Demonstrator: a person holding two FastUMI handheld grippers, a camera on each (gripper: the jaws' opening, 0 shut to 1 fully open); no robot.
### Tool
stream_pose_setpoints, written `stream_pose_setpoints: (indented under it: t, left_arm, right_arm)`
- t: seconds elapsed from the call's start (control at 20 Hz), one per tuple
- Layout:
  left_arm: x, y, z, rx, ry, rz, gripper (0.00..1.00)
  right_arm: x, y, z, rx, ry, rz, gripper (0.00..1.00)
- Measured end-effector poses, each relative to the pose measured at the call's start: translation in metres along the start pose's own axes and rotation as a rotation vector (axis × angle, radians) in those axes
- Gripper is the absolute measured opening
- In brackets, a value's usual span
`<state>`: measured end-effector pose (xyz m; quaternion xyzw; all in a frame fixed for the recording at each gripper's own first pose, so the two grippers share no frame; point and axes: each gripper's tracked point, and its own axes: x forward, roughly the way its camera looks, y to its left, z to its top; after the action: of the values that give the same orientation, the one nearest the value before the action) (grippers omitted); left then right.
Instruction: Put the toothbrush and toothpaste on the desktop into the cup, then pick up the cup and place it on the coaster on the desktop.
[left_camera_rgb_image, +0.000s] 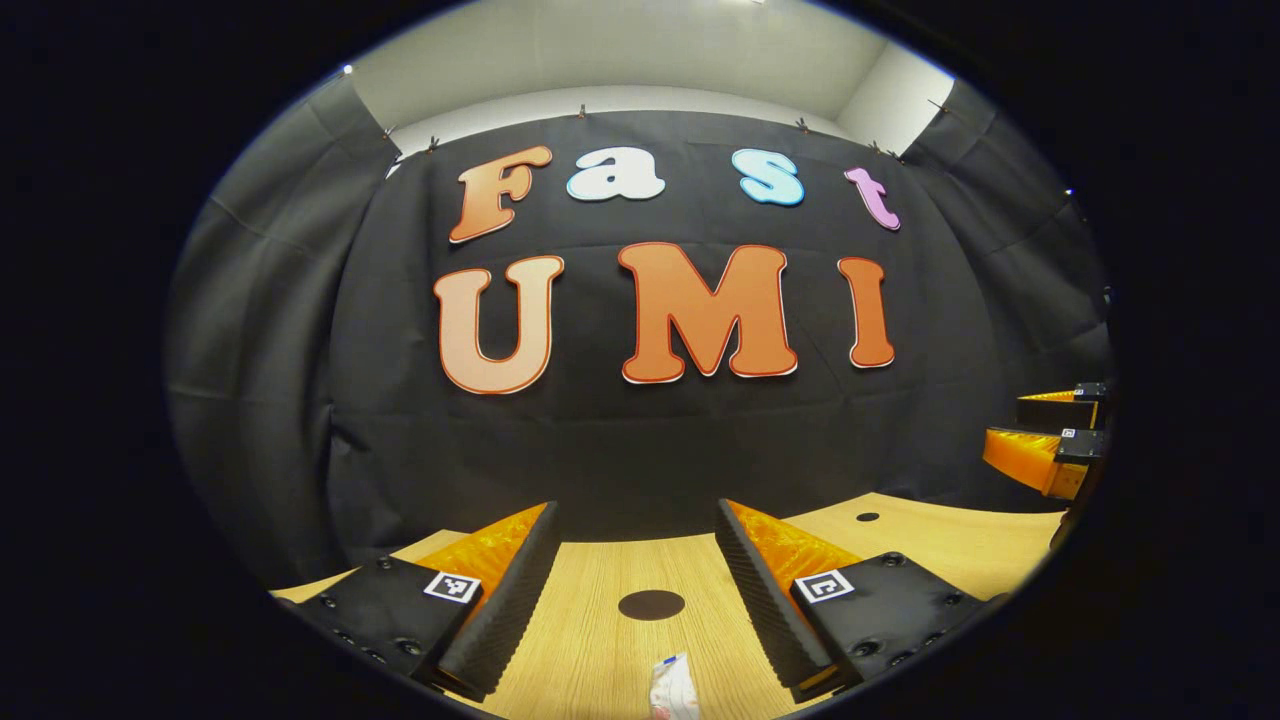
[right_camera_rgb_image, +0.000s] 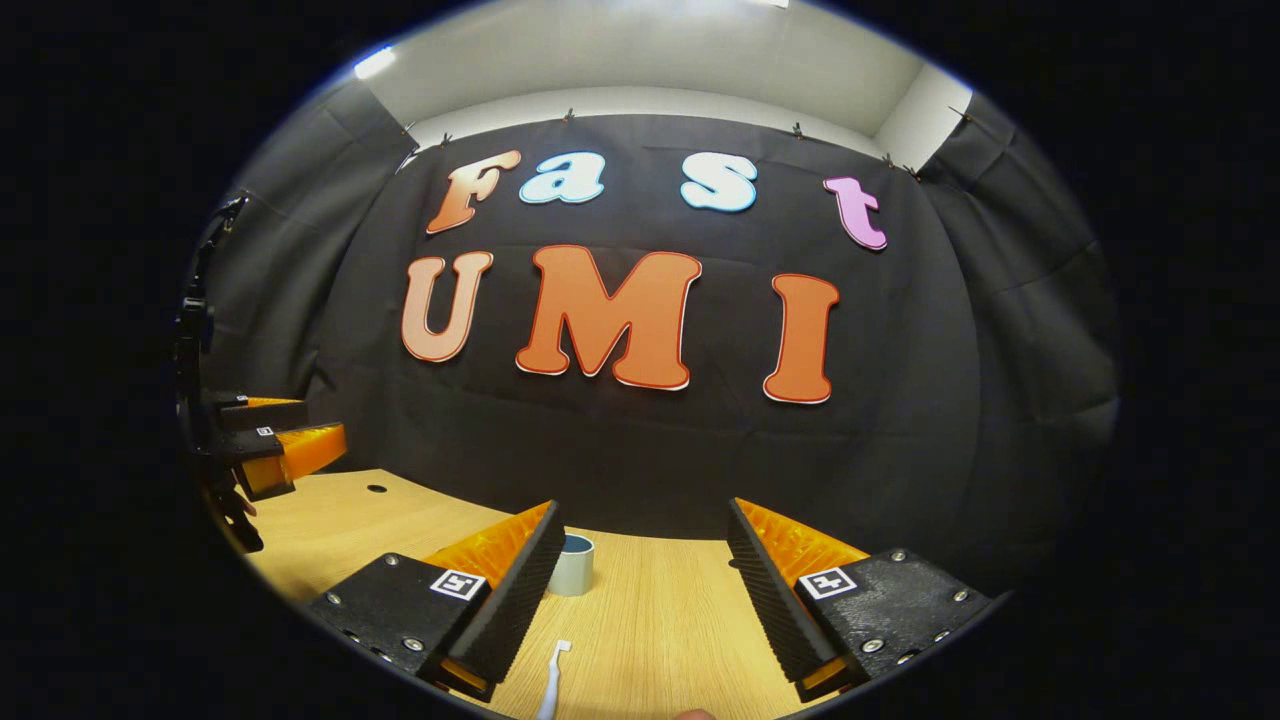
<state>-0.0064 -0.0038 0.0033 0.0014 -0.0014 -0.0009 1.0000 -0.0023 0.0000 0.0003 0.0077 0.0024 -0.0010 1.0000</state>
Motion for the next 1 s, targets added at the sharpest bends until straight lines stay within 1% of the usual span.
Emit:
stream_pose_setpoints:
  t: [0.25, 0.3, 0.4, 0.6, 0.65, 0.7, 0.75, 0.85, 0.95, 1.0]
  left_arm:
    - [-0.001, 0.002, -0.004, -0.004, 0.009, 0.003, 0.96]
    - [-0.001, 0.001, -0.005, -0.005, 0.013, 0.003, 0.98]
    - [0.001, 0.002, -0.007, -0.004, 0.021, 0.002, 0.98]
    - [0.001, 0.001, -0.012, 0.003, 0.049, -0.005, 0.96]
    - [0.002, 0.002, -0.015, 0.010, 0.064, 0.000, 0.96]
    - [0.003, 0.004, -0.016, 0.016, 0.075, 0.001, 1.00]
    - [0.004, -0.001, -0.019, 0.016, 0.082, -0.008, 0.98]
    - [0.006, -0.009, -0.023, 0.011, 0.106, -0.039, 0.96]
    - [0.007, -0.016, -0.034, 0.016, 0.147, -0.065, 0.98]
    - [0.008, -0.019, -0.039, 0.017, 0.173, -0.076, 0.96]
  right_arm:
    - [-0.001, 0.002, -0.001, 0.000, 0.009, 0.014, 0.98]
    - [-0.002, 0.002, -0.001, -0.002, 0.010, 0.016, 0.98]
    - [-0.003, 0.003, -0.001, 0.008, 0.018, 0.024, 0.98]
    - [-0.001, 0.008, -0.007, 0.042, 0.062, 0.038, 0.98]
    - [0.002, 0.008, -0.007, 0.035, 0.070, 0.043, 0.98]
    - [0.003, 0.009, -0.004, 0.024, 0.072, 0.044, 1.00]
    - [0.003, 0.008, -0.004, 0.012, 0.079, 0.041, 0.98]
    - [0.005, 0.011, -0.009, 0.010, 0.125, 0.055, 0.98]
    - [0.006, 0.017, -0.019, 0.040, 0.197, 0.089, 0.98]
    - [0.006, 0.019, -0.025, 0.055, 0.238, 0.103, 0.98]
